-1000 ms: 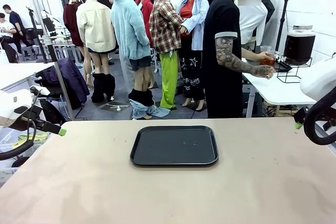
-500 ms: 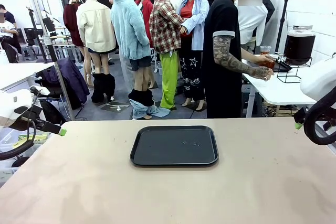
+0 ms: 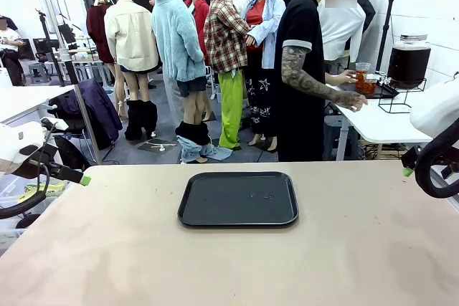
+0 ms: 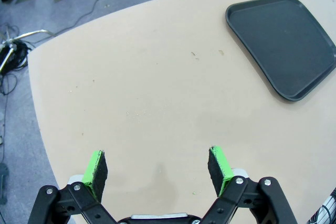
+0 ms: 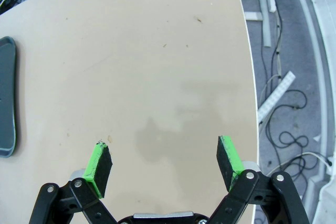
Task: Pour the drink into the iced cup.
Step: Open the gripper to release the iced cup you were holding.
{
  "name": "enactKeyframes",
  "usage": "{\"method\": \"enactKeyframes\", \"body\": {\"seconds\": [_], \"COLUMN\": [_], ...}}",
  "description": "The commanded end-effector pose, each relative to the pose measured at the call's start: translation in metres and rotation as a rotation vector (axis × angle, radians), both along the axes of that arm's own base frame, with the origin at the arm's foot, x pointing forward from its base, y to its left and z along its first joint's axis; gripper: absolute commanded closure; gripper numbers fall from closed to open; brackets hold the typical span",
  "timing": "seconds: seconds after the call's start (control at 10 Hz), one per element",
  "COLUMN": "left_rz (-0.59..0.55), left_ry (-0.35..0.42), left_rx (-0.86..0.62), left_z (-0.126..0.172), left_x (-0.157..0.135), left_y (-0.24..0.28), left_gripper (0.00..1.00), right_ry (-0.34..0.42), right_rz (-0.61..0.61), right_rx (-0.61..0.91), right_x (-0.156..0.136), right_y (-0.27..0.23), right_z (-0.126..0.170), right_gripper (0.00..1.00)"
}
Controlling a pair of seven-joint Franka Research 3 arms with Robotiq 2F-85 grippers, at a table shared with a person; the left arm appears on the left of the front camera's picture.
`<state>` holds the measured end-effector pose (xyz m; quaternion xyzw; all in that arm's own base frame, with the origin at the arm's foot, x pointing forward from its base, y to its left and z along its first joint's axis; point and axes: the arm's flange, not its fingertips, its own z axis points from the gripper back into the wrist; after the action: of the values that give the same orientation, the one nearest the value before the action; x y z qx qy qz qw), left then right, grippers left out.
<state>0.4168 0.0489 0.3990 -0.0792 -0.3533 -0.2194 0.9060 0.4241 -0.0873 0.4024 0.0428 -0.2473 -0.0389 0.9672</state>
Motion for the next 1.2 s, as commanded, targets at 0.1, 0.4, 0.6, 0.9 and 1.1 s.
{"method": "enactKeyframes", "body": {"seconds": [0.1, 0.4, 0.6, 0.9, 1.1], "left_rz": [-0.006, -0.006, -0.006, -0.006, -0.006], "left_ry": [-0.002, -0.002, -0.002, -0.002, -0.002], "left_rx": [0.002, 0.002, 0.002, 0.002, 0.002], "left_z": [0.0, 0.0, 0.0, 0.0, 0.0], "left_x": [0.0002, 0.0002, 0.0002, 0.0002, 0.0002], "left_y": [0.0, 0.0, 0.0, 0.0, 0.0], "left_gripper": [0.0, 0.0, 0.0, 0.0, 0.0], "right_ry": [-0.003, -0.003, -0.003, -0.003, -0.003], "right_rz": [0.001, 0.001, 0.001, 0.001, 0.001], "right_rx": [-0.01, -0.01, -0.01, -0.01, -0.01], "right_x": [0.0009, 0.0009, 0.0009, 0.0009, 0.0009], "right_y": [-0.0001, -0.0001, -0.0001, -0.0001, -0.0001], "right_z": [-0.0001, -0.0001, -0.0001, -0.0001, -0.0001], "right_gripper": [0.0, 0.0, 0.0, 0.0, 0.0]}}
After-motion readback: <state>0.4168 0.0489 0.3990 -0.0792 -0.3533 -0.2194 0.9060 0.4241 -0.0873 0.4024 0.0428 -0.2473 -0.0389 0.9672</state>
